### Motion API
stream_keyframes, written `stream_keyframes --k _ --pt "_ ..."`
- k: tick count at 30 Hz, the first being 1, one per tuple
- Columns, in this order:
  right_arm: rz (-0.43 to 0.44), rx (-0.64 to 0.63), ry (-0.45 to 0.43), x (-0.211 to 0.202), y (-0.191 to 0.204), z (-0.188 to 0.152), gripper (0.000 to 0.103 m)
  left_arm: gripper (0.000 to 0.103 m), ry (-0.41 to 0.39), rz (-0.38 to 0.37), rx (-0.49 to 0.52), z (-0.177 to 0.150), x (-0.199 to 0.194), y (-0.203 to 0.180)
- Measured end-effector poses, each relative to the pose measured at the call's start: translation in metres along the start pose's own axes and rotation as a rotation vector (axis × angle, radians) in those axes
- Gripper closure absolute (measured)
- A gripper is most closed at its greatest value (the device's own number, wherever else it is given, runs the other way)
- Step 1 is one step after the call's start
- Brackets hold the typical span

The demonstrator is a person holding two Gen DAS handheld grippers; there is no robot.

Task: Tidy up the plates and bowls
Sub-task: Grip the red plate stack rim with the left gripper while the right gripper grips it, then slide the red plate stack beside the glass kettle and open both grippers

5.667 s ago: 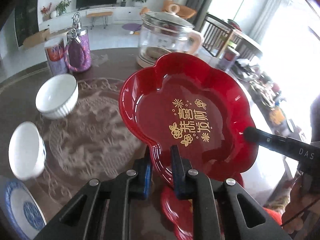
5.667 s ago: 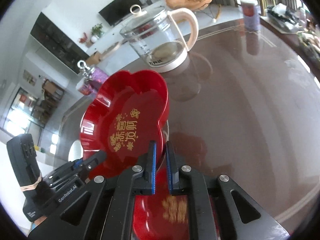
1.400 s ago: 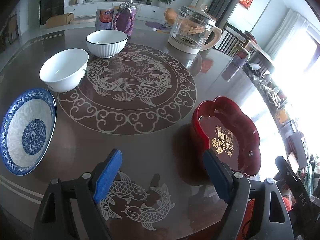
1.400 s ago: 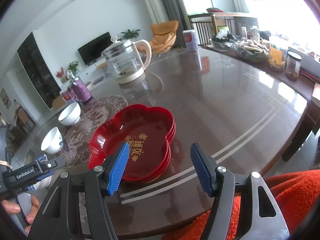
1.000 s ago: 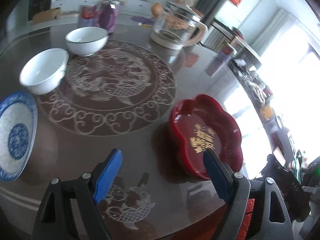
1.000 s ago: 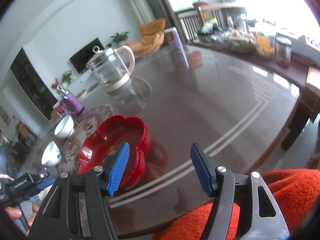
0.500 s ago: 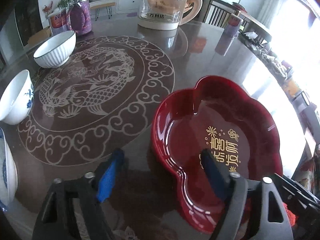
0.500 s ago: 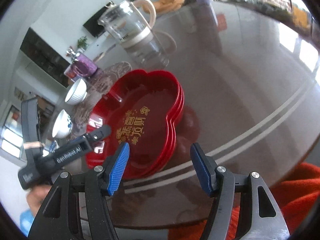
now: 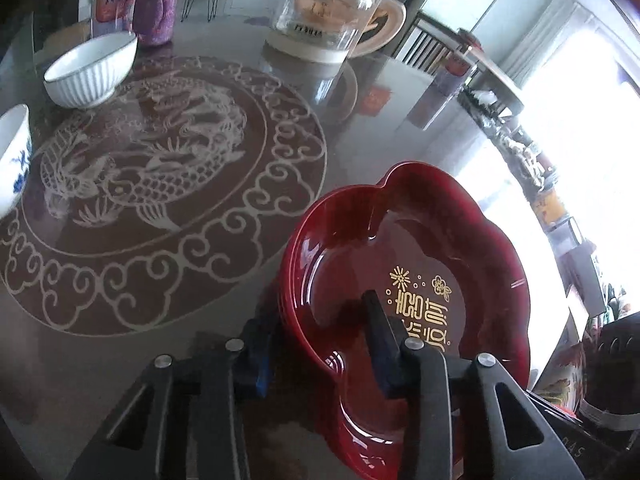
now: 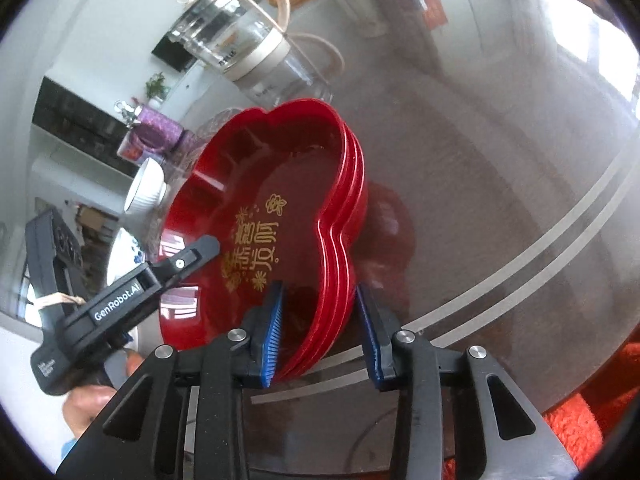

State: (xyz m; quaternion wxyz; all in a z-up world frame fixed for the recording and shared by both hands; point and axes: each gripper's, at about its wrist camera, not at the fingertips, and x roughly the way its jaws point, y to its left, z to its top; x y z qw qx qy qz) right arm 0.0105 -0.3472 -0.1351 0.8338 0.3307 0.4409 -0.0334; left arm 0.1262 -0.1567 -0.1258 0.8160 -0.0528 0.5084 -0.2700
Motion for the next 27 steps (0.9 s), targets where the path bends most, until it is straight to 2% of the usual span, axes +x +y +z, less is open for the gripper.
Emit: stream_keyframes --k 3,7,14,21,27 --pt "-0.013 -0.032 -0.036 -0.007 0.008 0.000 0.067 0.066 -0.026 -0.005 0.003 0.006 -0.010 -0.003" --pt "-0.019 -0.039 -0.039 -0.006 0.017 0.009 0.067 0.066 -0.037 -0.003 -0.005 0.022 -0.010 -0.003" --pt "-0.020 -0.041 -0.053 0.006 0.025 0.048 0.067 0.066 -0.063 0.011 -0.025 0.060 0.001 -0.001" --pt "-0.032 -0.044 -0.058 0.045 0.035 0.108 0.067 0.065 -0.073 0.046 -0.069 0.113 0.036 0.011" --pt "-0.058 -0.046 -0.028 0.084 0.028 0.139 0.067 0.065 -0.045 0.078 -0.070 0.143 0.082 0.019"
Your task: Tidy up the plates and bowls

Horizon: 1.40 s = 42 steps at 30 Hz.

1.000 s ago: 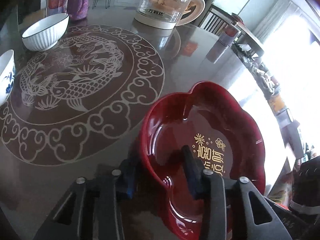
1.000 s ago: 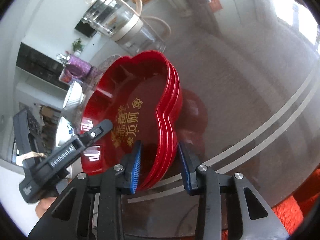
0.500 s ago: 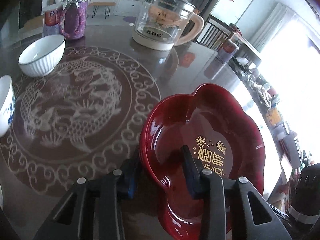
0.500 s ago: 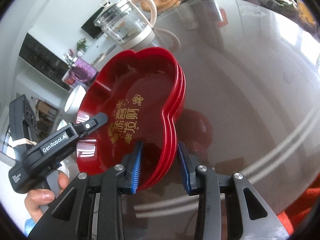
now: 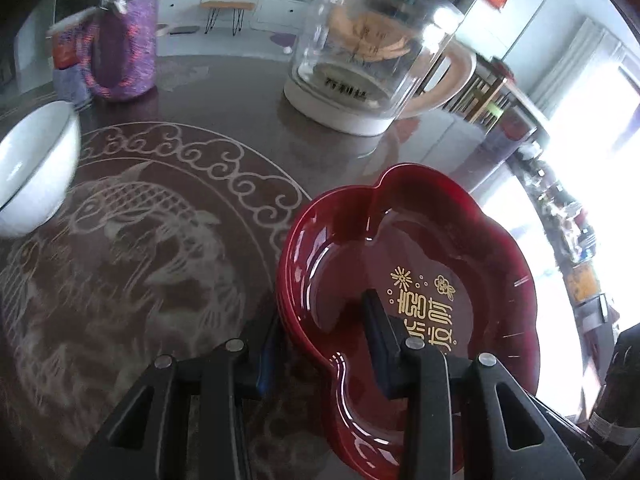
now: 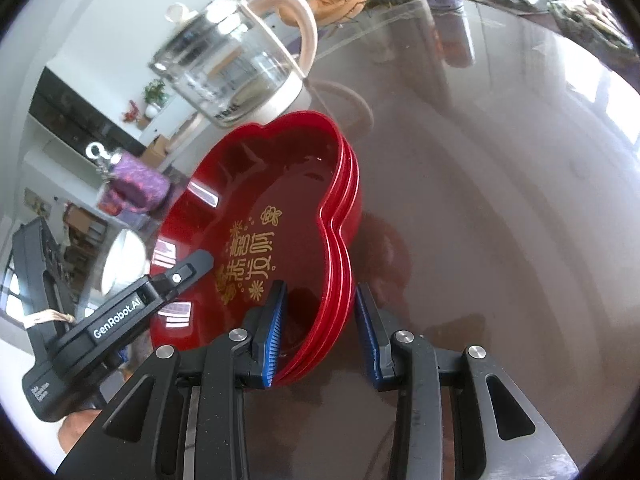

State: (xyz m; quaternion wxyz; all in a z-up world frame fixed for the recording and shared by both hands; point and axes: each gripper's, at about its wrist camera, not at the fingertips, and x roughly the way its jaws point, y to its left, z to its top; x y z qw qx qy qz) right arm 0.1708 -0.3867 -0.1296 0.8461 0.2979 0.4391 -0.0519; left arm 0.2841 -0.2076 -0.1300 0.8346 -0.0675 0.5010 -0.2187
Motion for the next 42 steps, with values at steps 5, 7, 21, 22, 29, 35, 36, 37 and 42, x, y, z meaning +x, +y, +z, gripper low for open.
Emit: stream_keyframes --k 5,7,21,22,29,35,36,37,42 --pt "0.034 -0.013 -0.039 0.001 -0.011 0.001 0.058 0.060 -0.013 -0.011 0.024 0.001 0.004 0.000" --pt "0.039 -0.011 -0.092 -0.014 -0.015 -0.005 0.038 0.040 -0.046 -0.005 0.024 -0.005 -0.008 0.005" --pt "-0.030 -0.135 -0.318 -0.109 0.039 -0.125 0.033 0.017 -0.129 0.140 0.049 -0.128 -0.104 0.061" --pt "-0.047 -0.183 -0.328 -0.111 0.048 -0.133 0.033 0.017 -0.134 0.163 0.038 -0.135 -0.109 0.066" --pt "-0.104 -0.332 -0.380 -0.118 0.065 -0.159 0.032 0.017 -0.170 0.180 -0.004 -0.162 -0.150 0.082" --pt "-0.115 -0.316 -0.418 -0.127 0.062 -0.162 0.032 0.017 -0.178 0.177 0.005 -0.169 -0.167 0.079" --pt "-0.116 -0.312 -0.417 -0.127 0.061 -0.161 0.032 0.017 -0.173 0.181 0.002 -0.171 -0.167 0.079" --pt "-0.115 -0.308 -0.414 -0.127 0.061 -0.162 0.032 0.017 -0.163 0.183 -0.003 -0.172 -0.166 0.080" --pt "-0.111 -0.287 -0.414 -0.128 0.055 -0.161 0.032 0.017 -0.120 0.176 -0.027 -0.177 -0.157 0.082"
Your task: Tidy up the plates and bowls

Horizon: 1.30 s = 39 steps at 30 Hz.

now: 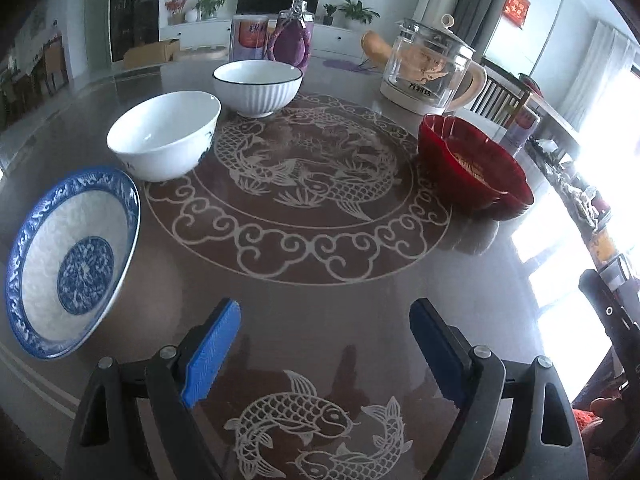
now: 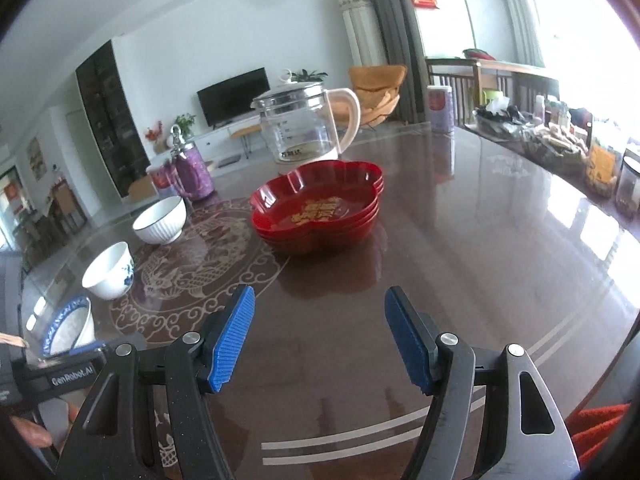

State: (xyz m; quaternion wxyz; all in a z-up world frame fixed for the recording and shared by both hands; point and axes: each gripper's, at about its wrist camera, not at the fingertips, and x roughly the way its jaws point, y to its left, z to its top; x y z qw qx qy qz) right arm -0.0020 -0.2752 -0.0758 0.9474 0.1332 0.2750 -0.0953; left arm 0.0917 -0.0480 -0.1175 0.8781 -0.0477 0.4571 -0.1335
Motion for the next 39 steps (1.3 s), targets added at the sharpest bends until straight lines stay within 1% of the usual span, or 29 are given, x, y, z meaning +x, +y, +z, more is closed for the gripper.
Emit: stream_keyframes --k 5,14,22,31,39 --pt "0.004 0.007 0.009 0.003 -0.001 0.000 0.032 0.017 -0.013 0.010 0.033 -0.001 -0.002 -0.006" --pt "0.007 0.013 0.023 0.006 -0.002 -0.002 0.032 0.017 0.032 0.012 0.011 -0.006 0.006 -0.003" --pt "0.003 0.026 0.027 0.007 -0.004 -0.003 0.032 0.017 0.016 0.007 0.010 -0.004 0.000 -0.004" --pt "0.002 0.011 0.014 0.004 -0.001 -0.003 0.032 0.017 -0.003 0.004 0.036 -0.003 -0.009 -0.010" --pt "0.001 0.008 0.017 0.005 -0.001 -0.002 0.032 0.017 -0.018 -0.009 0.017 0.001 -0.018 -0.005"
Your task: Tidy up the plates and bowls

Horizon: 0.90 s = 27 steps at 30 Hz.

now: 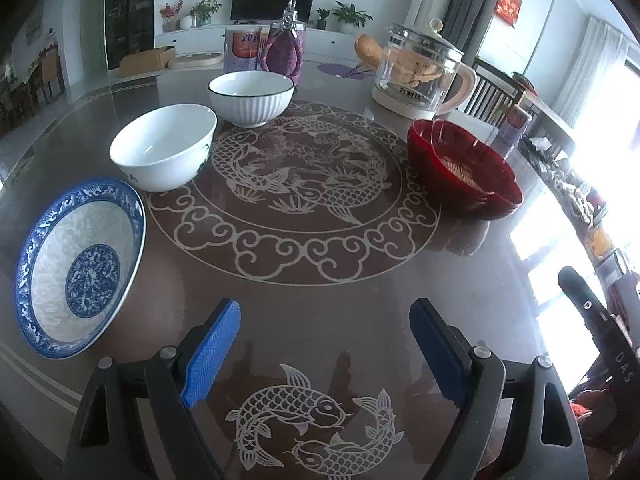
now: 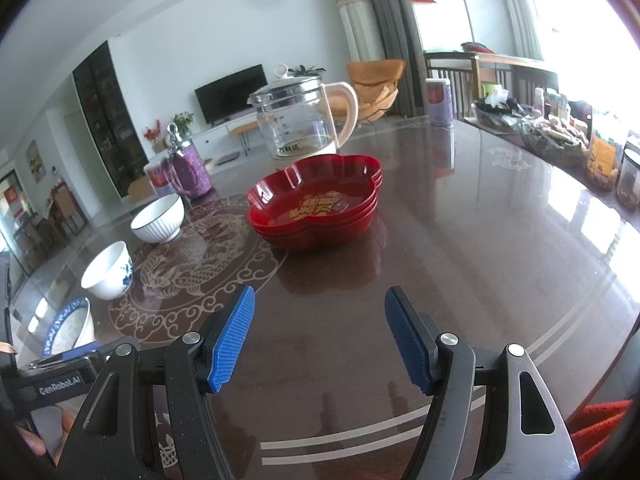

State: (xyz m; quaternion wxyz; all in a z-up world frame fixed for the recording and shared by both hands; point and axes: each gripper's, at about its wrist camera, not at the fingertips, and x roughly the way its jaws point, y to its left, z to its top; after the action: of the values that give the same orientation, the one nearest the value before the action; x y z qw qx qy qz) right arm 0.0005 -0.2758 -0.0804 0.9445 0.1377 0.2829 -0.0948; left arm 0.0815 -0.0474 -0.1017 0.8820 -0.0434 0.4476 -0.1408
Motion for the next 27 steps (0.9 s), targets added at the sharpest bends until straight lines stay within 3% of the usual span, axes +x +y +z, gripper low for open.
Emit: stream_keyframes --k 12,16,20,27 --pt "-0.003 -0.012 0.003 0.001 0.002 -0.001 0.032 0.017 -0.002 -0.020 -0.039 0.007 -0.011 0.017" --pt "0.006 0.030 -0.004 -0.001 -0.007 0.001 0.032 0.017 -0.067 -0.017 -0.073 0.020 -0.039 0.041" --pt "-0.005 0.053 0.015 0.004 -0.011 0.001 0.032 0.017 -0.140 0.028 -0.129 0.032 -0.071 0.093" --pt "0.010 -0.090 0.037 0.007 0.021 -0.001 0.032 0.017 -0.174 0.170 -0.246 0.034 -0.095 0.200"
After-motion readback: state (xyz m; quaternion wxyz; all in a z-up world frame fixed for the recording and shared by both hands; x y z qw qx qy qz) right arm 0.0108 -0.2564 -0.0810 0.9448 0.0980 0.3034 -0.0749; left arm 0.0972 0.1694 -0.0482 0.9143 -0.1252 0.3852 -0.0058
